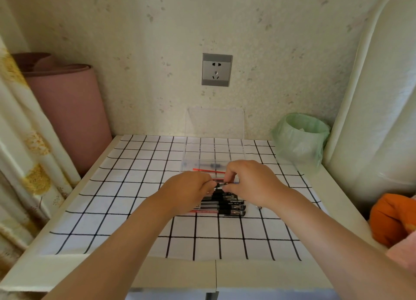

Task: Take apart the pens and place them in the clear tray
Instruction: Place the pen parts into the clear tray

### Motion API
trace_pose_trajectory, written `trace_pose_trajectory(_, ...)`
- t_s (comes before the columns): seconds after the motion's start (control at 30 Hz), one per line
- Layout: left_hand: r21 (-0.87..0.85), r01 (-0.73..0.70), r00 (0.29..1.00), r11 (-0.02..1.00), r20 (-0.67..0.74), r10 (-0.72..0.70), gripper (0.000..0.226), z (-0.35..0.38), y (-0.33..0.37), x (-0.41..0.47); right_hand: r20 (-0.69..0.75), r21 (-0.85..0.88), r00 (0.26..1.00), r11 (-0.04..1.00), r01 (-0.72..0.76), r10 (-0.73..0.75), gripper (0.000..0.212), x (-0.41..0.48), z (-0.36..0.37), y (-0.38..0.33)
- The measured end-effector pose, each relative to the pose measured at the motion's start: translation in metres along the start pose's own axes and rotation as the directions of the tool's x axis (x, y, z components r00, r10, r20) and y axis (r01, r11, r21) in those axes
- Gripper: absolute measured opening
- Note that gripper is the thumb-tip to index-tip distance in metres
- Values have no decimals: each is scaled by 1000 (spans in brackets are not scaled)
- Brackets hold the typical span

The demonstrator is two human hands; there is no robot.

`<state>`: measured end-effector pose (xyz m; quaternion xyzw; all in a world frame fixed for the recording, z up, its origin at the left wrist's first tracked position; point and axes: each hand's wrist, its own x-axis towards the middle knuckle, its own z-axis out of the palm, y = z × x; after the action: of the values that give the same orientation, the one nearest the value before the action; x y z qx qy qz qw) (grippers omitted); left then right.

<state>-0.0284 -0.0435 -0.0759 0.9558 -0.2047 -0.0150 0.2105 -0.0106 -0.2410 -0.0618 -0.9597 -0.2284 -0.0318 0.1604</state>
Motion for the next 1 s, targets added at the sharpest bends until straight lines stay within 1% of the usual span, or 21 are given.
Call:
trace_pose_trajectory(0.07, 0, -11, 999, 1000, -37, 11, 17, -1, -3, -1, 3, 28, 1000, 999, 20, -20, 10, 0, 1, 1)
trace_pose_trajectory(0.2, 38, -27, 996, 999, -79, 30, 15, -3, -8, -4, 21, 52, 999, 998, 33, -34, 7, 0, 1, 2)
trace_pose_trajectory(0.3, -13, 10, 998, 1000, -54, -10, 14, -6, -16, -3, 24, 23, 1000, 1000, -2, 2, 5, 0, -1, 7)
trace_pose_trajectory(0.4, -40, 93, 995, 995, -18, -94, 13, -12, -30, -4, 29, 6, 998, 998, -63, 62, 4, 0, -5, 16)
trace_pose_trajectory(0.43, -4, 131, 991, 991, -22, -131, 14, -15, -34, -5, 35, -6, 996, 996, -86, 86, 3, 0, -6, 19)
trace_pose_trajectory(0.47, 72, 170, 985, 983, -45, -167, 16, -17, -37, -5, 42, -22, 993, 994, -111, 112, 3, -1, -6, 22)
trace_pose_trajectory(0.53, 252, 244, 965, 936, -160, -209, 22, -20, -42, -6, 56, -58, 986, 986, -154, 157, 4, -1, -6, 28)
trace_pose_trajectory(0.57, 301, 277, 952, 913, -219, -216, 23, -21, -43, -6, 64, -73, 983, 984, -165, 170, 5, -2, -6, 30)
trace_pose_trajectory(0.63, 302, 297, 934, 906, -288, -210, 22, -20, -43, -6, 76, -77, 981, 982, -171, 177, 5, -2, -4, 32)
trace_pose_trajectory(0.7, 192, 228, 941, 955, -296, -165, 19, -16, -39, -4, 78, -53, 984, 986, -159, 163, 4, -2, -2, 31)
trace_pose_trajectory(0.77, 88, 92, 959, 992, -277, -64, 18, -11, -30, -4, 71, -20, 989, 991, -131, 132, 3, -1, -1, 26)
trace_pose_trajectory(0.83, 59, -20, 963, 998, -266, 35, 19, -5, -20, -3, 53, 32, 994, 995, -96, 94, 3, -1, -1, 21)
trace_pose_trajectory(0.9, 77, -44, 964, 996, -258, 63, 19, 1, -11, -1, 29, 82, 997, 994, -69, 66, 3, -1, -1, 17)
trace_pose_trajectory(1.0, 105, -7, 967, 994, -251, 33, 17, 6, -6, 3, 6, 104, 999, 993, -49, 49, 6, -2, -2, 14)
